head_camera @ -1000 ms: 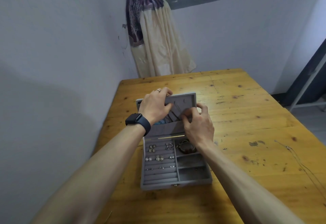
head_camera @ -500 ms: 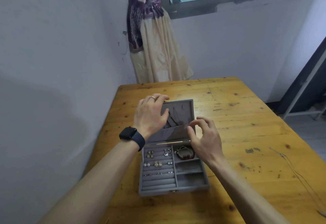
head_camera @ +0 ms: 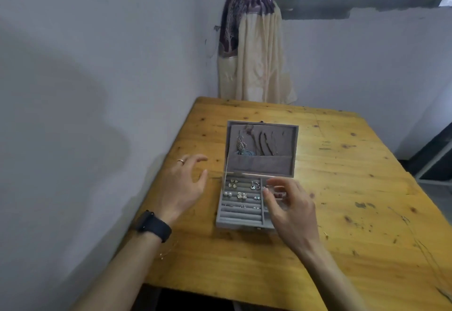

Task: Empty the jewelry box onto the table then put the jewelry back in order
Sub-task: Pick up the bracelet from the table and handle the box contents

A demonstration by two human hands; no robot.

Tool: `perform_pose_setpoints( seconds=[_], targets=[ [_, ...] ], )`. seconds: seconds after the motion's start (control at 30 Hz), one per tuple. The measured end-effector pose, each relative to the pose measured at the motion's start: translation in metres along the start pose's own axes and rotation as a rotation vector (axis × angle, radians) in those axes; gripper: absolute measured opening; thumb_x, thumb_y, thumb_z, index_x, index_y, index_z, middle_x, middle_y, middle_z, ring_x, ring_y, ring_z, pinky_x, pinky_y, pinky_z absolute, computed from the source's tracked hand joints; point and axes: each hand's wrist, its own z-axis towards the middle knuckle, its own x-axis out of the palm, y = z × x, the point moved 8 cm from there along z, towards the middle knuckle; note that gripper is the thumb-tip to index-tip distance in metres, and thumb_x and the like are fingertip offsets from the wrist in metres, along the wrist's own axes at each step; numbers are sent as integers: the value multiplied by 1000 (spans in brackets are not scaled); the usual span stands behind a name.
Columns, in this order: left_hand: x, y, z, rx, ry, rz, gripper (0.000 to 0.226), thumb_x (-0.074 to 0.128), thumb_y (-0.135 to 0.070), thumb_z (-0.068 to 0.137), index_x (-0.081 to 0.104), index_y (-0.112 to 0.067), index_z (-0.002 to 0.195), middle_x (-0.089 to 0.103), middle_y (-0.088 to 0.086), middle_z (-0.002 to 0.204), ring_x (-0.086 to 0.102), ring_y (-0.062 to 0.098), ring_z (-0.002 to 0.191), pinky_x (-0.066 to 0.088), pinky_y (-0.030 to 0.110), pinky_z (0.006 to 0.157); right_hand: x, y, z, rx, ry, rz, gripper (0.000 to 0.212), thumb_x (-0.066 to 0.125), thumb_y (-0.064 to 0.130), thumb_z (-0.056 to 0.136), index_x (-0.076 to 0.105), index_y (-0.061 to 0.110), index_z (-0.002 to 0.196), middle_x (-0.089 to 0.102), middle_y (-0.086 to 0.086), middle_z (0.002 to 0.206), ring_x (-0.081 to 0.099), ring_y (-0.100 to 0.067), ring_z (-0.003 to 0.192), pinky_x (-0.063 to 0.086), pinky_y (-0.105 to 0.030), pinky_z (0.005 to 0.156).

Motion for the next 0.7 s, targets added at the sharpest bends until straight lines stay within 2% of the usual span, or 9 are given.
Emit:
perform_pose_setpoints(
  seconds=[0.2, 0.37, 0.43, 0.57, 0.7],
  targets=[
    [-14, 79, -78, -261, 30, -108, 28, 59, -24, 98, 60, -33, 124, 61, -12, 126, 55, 8, 116, 42, 23, 92, 66, 21, -49, -20, 208, 12, 13, 73, 20, 89, 68, 27, 99, 65, 18, 94, 63, -4, 85, 46, -11, 69],
    [-16, 108, -116, -339, 32, -69, 38, 47, -9, 99, 62, -31, 126, 67, 0, 119, 61, 18, 109, 48, 31, 93, 126, 36, -78, -77, 415, -65, 15, 70, 28, 88, 71, 30, 103, 62, 17, 92, 61, -1, 79, 43, -9, 72],
    [-13, 116, -125, -337, 49, -18, 49, 44, 2, 94, 63, -26, 129, 65, 3, 128, 59, 19, 117, 41, 26, 102, 148, 40, -86, -81, 506, -130, 19, 68, 36, 90, 71, 33, 108, 60, 17, 96, 60, -2, 81, 42, -9, 74],
    [-4, 117, -131, -300, 96, 84, 56, 45, 4, 87, 62, -19, 135, 54, -2, 144, 46, 14, 135, 27, 20, 112, 180, 48, -97, -109, 614, -227, 31, 61, 47, 92, 67, 37, 120, 59, 11, 111, 62, -10, 94, 50, -26, 87],
    [-1, 118, -131, -288, 94, 103, 59, 47, 3, 82, 61, -17, 137, 52, -2, 147, 41, 12, 139, 23, 20, 115, 204, 55, -109, -198, 638, -333, 34, 52, 51, 92, 64, 38, 121, 54, 9, 120, 56, -19, 105, 52, -35, 89]
  ],
)
